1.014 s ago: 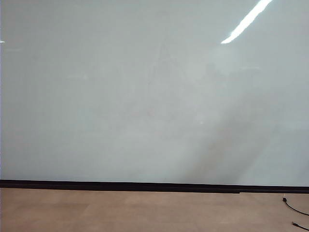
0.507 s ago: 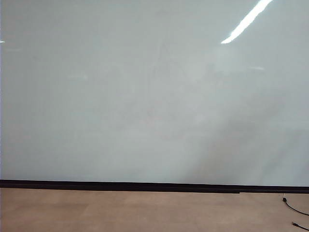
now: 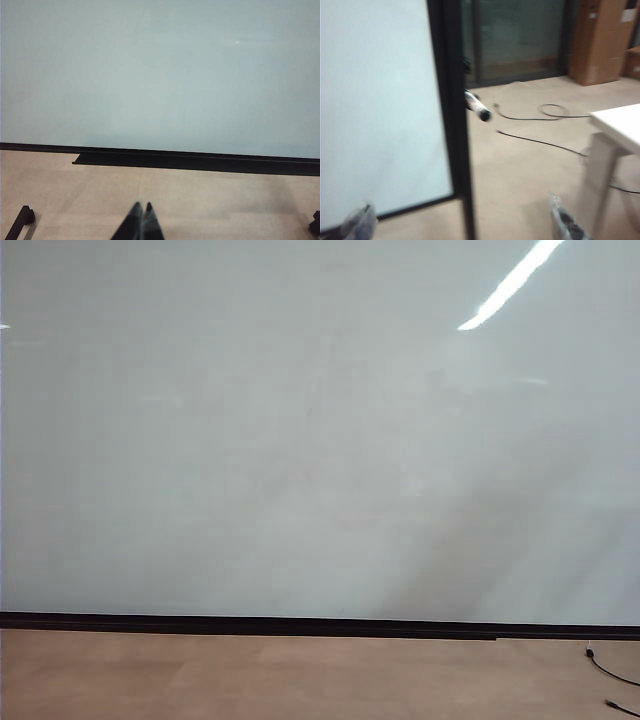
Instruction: Pick up the pen on the shelf to the right of the whiteboard and write the letter A.
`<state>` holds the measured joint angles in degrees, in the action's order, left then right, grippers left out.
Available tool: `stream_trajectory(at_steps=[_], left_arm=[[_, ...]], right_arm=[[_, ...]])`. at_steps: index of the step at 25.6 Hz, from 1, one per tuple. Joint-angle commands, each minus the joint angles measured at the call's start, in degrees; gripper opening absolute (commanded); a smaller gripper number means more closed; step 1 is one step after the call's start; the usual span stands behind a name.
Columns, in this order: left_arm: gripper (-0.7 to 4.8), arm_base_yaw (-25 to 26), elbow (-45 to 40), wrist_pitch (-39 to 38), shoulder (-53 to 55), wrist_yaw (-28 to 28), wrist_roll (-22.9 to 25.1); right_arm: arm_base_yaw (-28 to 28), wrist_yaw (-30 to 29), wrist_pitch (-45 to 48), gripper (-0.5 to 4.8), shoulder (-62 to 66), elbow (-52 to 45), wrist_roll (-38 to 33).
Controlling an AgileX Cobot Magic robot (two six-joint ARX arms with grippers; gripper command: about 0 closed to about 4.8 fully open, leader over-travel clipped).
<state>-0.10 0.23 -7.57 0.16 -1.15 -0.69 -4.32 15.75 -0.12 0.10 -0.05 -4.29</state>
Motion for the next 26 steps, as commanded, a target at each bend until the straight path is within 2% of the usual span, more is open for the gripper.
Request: stream_trajectory(at_steps=[1, 2, 3, 4, 8, 12, 15, 19, 22, 26], left_arm=[[-0.04, 0.0, 0.2, 0.3, 0.0, -0.2, 0.2], [-0.05, 0.0, 0.2, 0.3, 0.0, -0.1, 0.2], [-0.04, 0.0, 0.2, 0.3, 0.0, -0.2, 0.2], [-0.04, 0.0, 0.2, 0.3, 0.0, -0.2, 0.2], [-0.04, 0.0, 0.2, 0.3, 0.0, -0.2, 0.2], [-0.04, 0.0, 0.2, 0.3, 0.0, -0.2, 0.2], [-0.05, 0.0, 0.2, 0.3, 0.0, -0.2, 0.2], [-0.05, 0.0, 0.2, 0.3, 0.0, -0.2, 0.2], [-0.04, 0.0, 0.2, 0.3, 0.0, -0.2, 0.2], [-0.04, 0.0, 0.2, 0.3, 0.0, -0.2, 0.2]], right_arm=[[-0.1, -2.1, 3.7, 4.79, 0.0, 0.3, -6.7], [-0.2, -2.4, 3.8, 4.56, 0.0, 0.5, -7.5], [-0.3, -4.5, 2.0, 3.71, 0.3, 1.5, -7.5], [-0.3, -5.6, 0.1, 3.52, 0.8, 3.1, -7.5], [-1.2, -3.7, 0.4, 3.61, 7.8, 9.2, -6.3], [-4.0, -4.9, 0.8, 4.18, 16.2, 13.4, -6.4], [-7.1, -8.8, 3.2, 4.34, 22.1, 15.1, -6.5], [-15.2, -18.7, 10.5, 4.33, 32.6, 15.3, -8.3], [-18.0, -21.6, 12.6, 4.33, 36.7, 15.3, -7.7], [-19.8, -22.5, 16.8, 4.31, 41.9, 15.3, -5.9]])
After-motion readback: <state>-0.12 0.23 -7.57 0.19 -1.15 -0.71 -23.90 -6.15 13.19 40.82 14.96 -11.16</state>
